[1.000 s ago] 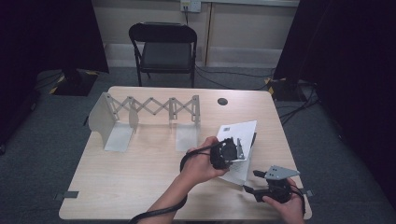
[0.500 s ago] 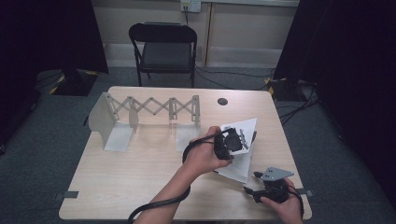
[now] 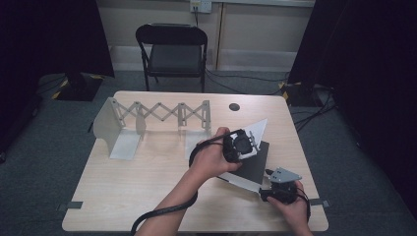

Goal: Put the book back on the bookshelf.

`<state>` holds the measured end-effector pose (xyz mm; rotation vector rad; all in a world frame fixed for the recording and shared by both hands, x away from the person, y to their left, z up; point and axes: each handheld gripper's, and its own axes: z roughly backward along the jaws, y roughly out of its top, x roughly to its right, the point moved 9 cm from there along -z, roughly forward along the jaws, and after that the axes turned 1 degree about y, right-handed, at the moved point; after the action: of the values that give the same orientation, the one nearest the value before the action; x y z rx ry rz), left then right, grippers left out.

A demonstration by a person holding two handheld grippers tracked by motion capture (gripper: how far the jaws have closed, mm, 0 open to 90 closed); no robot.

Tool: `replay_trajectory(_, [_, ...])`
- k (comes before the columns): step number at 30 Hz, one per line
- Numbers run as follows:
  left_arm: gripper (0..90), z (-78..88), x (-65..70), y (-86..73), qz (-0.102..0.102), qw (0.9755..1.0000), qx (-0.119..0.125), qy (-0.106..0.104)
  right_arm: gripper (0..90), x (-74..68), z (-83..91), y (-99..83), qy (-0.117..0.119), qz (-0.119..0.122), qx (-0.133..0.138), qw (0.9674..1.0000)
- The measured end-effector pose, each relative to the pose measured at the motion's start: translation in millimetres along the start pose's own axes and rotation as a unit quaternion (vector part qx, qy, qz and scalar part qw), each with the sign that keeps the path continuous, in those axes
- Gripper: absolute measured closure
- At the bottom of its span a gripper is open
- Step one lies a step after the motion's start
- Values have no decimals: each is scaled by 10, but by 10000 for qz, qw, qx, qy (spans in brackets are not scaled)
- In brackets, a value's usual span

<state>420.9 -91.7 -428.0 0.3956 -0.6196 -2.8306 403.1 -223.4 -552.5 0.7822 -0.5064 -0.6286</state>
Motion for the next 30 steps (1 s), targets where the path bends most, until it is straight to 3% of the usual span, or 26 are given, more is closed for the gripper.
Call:
replay_trajectory(3, [664, -46, 57, -24, 24, 10000, 25, -50, 322, -24, 11, 1, -39, 34, 18, 10000])
replay_trajectory(7, [658, -96, 118, -44, -148, 9999, -35, -21, 333, -48, 14, 3, 5, 47, 17, 10000])
replay_trajectory(12, [619, -238, 265, -135, -651, 9978, -109, 6, 326, -30, 87, -73, 198, -79, -37, 9998])
replay_trajectory(15, [467, -366, 328, -311, -761, 9970, -71, -140, 321, -8, 159, -143, 319, -206, -81, 9992])
replay_trajectory(17, [436, -419, 339, -464, -448, 9985, -32, -323, 318, -11, 186, -171, 405, -277, -101, 9987])
replay_trajectory(19, [395, -433, 321, -613, -280, 9989, -6, -384, 318, -36, 200, -179, 483, -289, -127, 9983])
replay_trajectory(20, [425, -434, 308, -688, -203, 9990, 4, -401, 318, -43, 204, -178, 484, -280, -145, 9983])
replay_trajectory(21, [424, -454, 257, -787, -191, 9994, -11, -275, 318, -52, 208, -176, 482, -252, -172, 9984])
replay_trajectory(22, [387, -473, 235, -850, -105, 9996, -43, -266, 318, -78, 212, -172, 580, -212, -193, 9979])
replay_trajectory(24, [373, -534, 184, -1001, 328, 9983, -33, -473, 319, -151, 218, -170, 863, -216, -238, 9958])
replay_trajectory(27, [333, -634, 116, -1156, 537, 9974, 126, -455, 311, -254, 239, -155, 1048, -32, -281, 9941])
replay_trajectory(29, [343, -726, 126, -1210, 778, 9946, 199, -659, 287, -303, 226, -138, 1078, -18, -281, 9938])
replay_trajectory(30, [343, -769, 137, -1193, 835, 9929, 401, -742, 279, -318, 210, -125, 1077, -49, -276, 9938])
